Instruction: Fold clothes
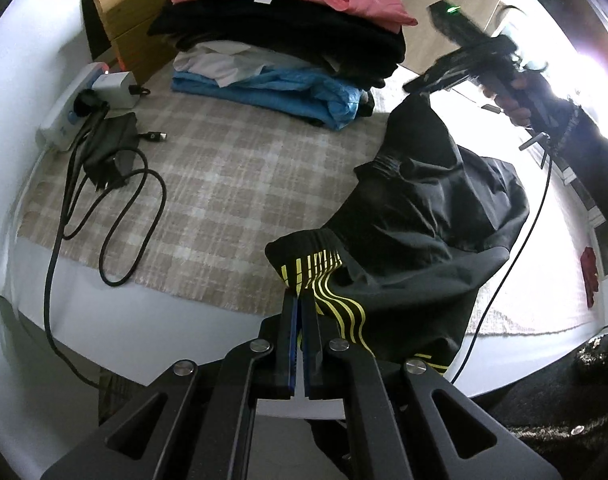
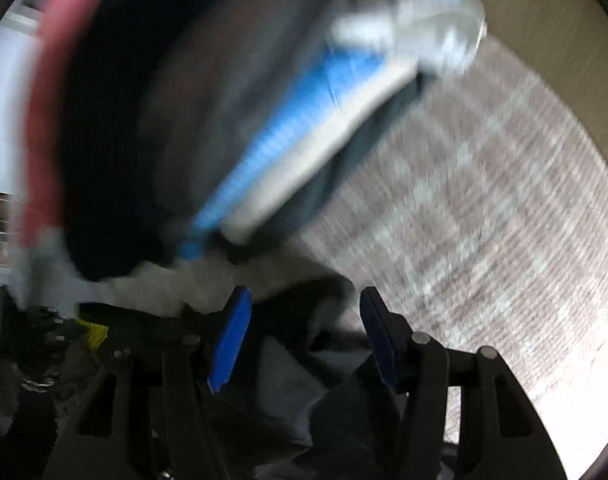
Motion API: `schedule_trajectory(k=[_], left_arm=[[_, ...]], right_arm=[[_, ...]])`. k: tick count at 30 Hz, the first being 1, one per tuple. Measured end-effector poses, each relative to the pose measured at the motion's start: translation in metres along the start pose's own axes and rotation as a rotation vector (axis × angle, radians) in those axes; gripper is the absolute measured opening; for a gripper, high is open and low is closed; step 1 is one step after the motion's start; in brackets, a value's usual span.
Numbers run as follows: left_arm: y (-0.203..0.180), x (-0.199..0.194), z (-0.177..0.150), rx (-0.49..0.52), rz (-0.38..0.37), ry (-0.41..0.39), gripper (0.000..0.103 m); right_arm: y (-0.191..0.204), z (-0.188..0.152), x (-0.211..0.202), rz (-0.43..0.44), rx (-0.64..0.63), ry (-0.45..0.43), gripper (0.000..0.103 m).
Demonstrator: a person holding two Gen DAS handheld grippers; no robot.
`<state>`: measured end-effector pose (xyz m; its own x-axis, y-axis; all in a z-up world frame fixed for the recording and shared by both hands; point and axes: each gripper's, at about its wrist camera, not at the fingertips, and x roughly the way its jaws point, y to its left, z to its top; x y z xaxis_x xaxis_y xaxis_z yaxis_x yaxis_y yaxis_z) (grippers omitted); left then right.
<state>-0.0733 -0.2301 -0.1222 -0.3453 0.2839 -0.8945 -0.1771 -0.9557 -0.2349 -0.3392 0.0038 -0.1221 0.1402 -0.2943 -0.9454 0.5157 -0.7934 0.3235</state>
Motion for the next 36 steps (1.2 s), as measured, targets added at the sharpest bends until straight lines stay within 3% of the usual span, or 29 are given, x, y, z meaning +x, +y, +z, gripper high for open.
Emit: schedule_trajectory(k=[2, 4, 5, 6, 11, 14, 16, 22, 26, 28, 29, 31, 33, 36], left_arm=[[-0.001, 0.001, -0.001, 0.008, 0.003, 0.004, 0.001], [-0.001, 0.001, -0.001, 0.008, 0.002, 0.0, 0.001], [0.0, 0.001, -0.001, 0.009, 0.002, -0.001, 0.001], [0.0, 0.0, -0.001, 0.007, 0.002, -0.009, 0.001], [-0.009, -0.021, 0.008, 0.04, -0.003, -0.081, 0.001], [-0.023, -0.046, 0.024, 0.096, -0.006, -0.148, 0.001], [-0.037, -0.068, 0.043, 0.145, -0.021, -0.219, 0.001], [-0.096, -0.14, 0.094, 0.33, -0.095, -0.433, 0.001], [-0.145, -0.183, 0.113, 0.479, -0.158, -0.541, 0.001], [-0.164, -0.187, 0.114, 0.545, -0.157, -0.547, 0.001], [-0.173, -0.185, 0.115, 0.569, -0.153, -0.537, 0.001], [-0.178, -0.17, 0.112, 0.585, -0.16, -0.486, 0.001], [-0.178, -0.153, 0.108, 0.593, -0.156, -0.436, 0.001], [-0.157, -0.126, 0.097, 0.533, -0.14, -0.358, 0.001]], right_arm=[[0.0, -0.006, 0.015, -0.041, -0.011, 0.052, 0.056], [0.002, -0.016, 0.016, -0.028, -0.036, 0.021, 0.049], [0.002, -0.021, 0.016, -0.021, -0.048, 0.006, 0.024], [0.003, -0.028, 0.013, -0.012, -0.055, -0.02, 0.007], [-0.006, -0.087, -0.053, 0.101, 0.015, -0.352, 0.007], [-0.019, -0.143, -0.113, 0.157, 0.097, -0.549, 0.007], [-0.021, -0.179, -0.155, 0.125, 0.123, -0.676, 0.007], [-0.009, -0.327, -0.289, 0.01, 0.214, -1.071, 0.007], [0.028, -0.436, -0.358, -0.116, 0.22, -1.275, 0.006], [0.03, -0.457, -0.372, -0.236, 0.276, -1.201, 0.006], [0.026, -0.457, -0.37, -0.246, 0.298, -1.15, 0.007], [0.011, -0.449, -0.352, -0.219, 0.332, -1.025, 0.013], [-0.004, -0.432, -0.314, -0.192, 0.352, -0.893, 0.037], [-0.016, -0.398, -0.236, -0.137, 0.33, -0.724, 0.041]])
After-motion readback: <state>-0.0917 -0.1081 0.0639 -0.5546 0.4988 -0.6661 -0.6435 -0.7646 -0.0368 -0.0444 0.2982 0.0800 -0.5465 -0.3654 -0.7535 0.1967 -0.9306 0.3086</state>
